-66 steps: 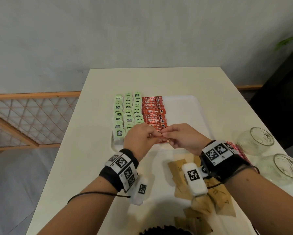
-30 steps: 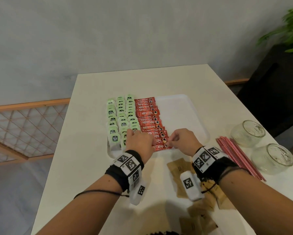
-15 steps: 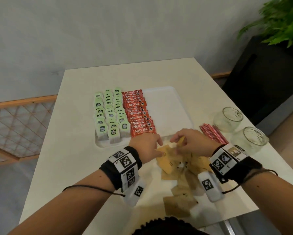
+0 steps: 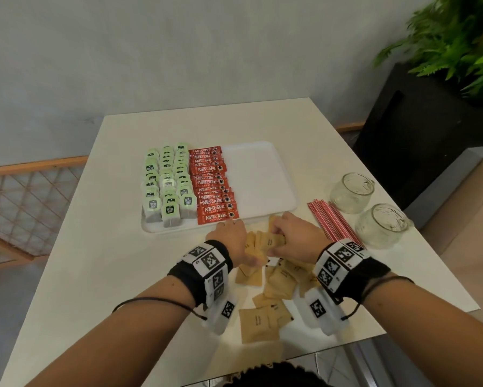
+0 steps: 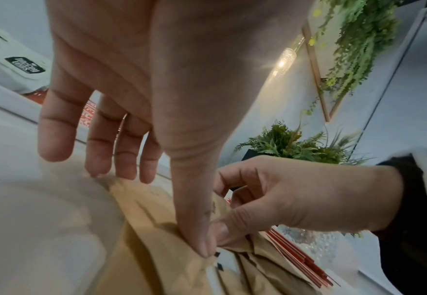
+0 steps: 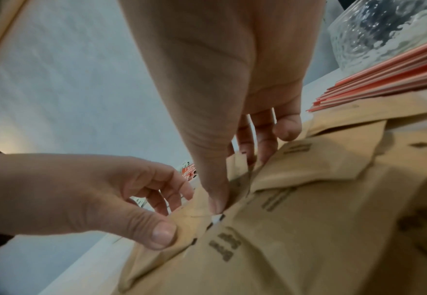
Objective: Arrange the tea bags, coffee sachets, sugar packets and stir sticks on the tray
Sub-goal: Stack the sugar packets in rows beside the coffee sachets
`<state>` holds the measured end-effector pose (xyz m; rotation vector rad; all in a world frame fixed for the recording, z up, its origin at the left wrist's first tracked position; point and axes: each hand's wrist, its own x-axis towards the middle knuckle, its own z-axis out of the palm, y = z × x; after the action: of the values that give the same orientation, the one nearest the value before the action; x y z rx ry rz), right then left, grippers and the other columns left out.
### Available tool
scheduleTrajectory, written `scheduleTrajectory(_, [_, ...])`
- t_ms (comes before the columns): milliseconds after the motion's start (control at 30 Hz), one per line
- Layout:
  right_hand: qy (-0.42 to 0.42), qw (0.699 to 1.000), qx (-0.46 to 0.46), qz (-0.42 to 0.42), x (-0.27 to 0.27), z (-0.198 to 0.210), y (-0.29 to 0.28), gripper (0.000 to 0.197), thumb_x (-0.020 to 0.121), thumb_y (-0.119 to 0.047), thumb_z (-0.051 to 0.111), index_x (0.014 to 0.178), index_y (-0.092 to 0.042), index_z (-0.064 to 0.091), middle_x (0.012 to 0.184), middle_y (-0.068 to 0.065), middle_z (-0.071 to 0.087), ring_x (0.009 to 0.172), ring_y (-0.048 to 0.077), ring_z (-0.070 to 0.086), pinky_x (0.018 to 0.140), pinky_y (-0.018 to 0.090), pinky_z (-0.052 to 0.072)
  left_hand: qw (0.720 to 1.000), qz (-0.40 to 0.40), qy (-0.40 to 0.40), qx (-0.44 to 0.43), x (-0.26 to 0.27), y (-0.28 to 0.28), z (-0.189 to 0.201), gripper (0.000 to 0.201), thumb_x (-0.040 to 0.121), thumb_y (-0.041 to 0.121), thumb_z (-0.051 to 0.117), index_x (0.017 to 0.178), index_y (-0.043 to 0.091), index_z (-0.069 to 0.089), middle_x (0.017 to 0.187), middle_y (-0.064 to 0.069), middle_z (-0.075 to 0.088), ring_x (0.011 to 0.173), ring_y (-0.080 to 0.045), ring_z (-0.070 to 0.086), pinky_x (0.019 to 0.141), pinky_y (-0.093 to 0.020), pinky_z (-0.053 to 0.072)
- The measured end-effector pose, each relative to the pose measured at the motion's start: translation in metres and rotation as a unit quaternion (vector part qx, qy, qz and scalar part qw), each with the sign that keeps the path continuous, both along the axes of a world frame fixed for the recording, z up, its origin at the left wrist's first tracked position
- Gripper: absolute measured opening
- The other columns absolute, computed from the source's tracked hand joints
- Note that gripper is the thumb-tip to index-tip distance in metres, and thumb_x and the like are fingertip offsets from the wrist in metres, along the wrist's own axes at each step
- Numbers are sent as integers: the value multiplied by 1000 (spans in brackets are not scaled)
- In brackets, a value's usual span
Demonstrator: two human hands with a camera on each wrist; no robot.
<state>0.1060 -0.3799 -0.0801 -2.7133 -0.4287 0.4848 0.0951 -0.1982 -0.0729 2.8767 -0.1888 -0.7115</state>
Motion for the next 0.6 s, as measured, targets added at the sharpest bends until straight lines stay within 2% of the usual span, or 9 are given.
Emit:
scheduleTrajectory(67, [-4,1000,20,-1,-1,0,0,27,80,-38,71,91,-24,50,91,-7,47,83,17,53,67,29,38,1000,9,20,1,1,1,0,96,66,67,74,135,9,42,136,-11,41,124,-28,41,103,-43,43])
scheduleTrajectory(133, [0,997,72,-14,-2,0,-2,17,87,-32,66,87,-19,54,84,-7,53,80,18,56,66,29,40,999,19,32,-10,3,3,-3,91,66,66,75,131,10,46,132,-10,40,119,-27,44,100,-40,44])
scheduleTrajectory(200, [2,993,112,-35,-4,2,-7,14,93,-30,61,89,-16,60,79,-7,58,75,15,56,63,26,40,997,28,41,-58,3,5,-6,76,69,58,78,122,11,50,124,-7,48,106,-24,53,89,-34,49])
scheduleTrajectory(267, [5,989,141,-49,-7,7,-12,12,93,-30,62,85,-22,61,74,-8,58,68,10,53,59,23,38,991,39,41,-117,2,7,-9,61,75,47,79,118,16,48,114,-3,57,97,-20,57,79,-30,47])
scheduleTrajectory(333, [10,982,175,-62,-8,10,-18,14,88,-32,69,78,-28,59,77,-7,61,72,10,57,63,23,42,986,59,32,-154,-1,10,-9,54,80,39,76,120,21,45,106,3,55,95,-17,56,77,-29,45])
scheduleTrajectory(400, [16,977,196,-77,-9,14,-24,17,80,-35,76,80,-24,63,86,-2,67,79,11,61,72,26,48,979,87,11,-183,1,14,-9,44,84,34,73,118,19,50,104,4,56,92,-15,55,74,-26,42])
scheduleTrajectory(467, [44,969,232,-75,-12,19,-25,22,77,-33,80,83,-17,67,90,0,69,77,8,62,74,25,48,971,112,-16,-208,3,20,-6,27,86,29,70,106,16,57,99,0,61,85,-15,56,65,-24,40])
scheduleTrajectory(533, [62,958,271,-67,-16,24,-21,16,77,-29,80,82,-19,69,92,-4,70,84,7,63,76,19,46,963,123,-42,-235,4,24,0,19,88,29,68,96,15,59,94,-3,62,82,-18,57,62,-25,40])
scheduleTrajectory(600, [73,946,309,-63,-19,26,-14,9,81,-25,77,81,-25,68,100,-8,70,95,4,64,80,15,46,951,117,-54,-280,1,25,7,17,87,29,69,92,14,60,92,-5,65,83,-23,61,66,-31,47])
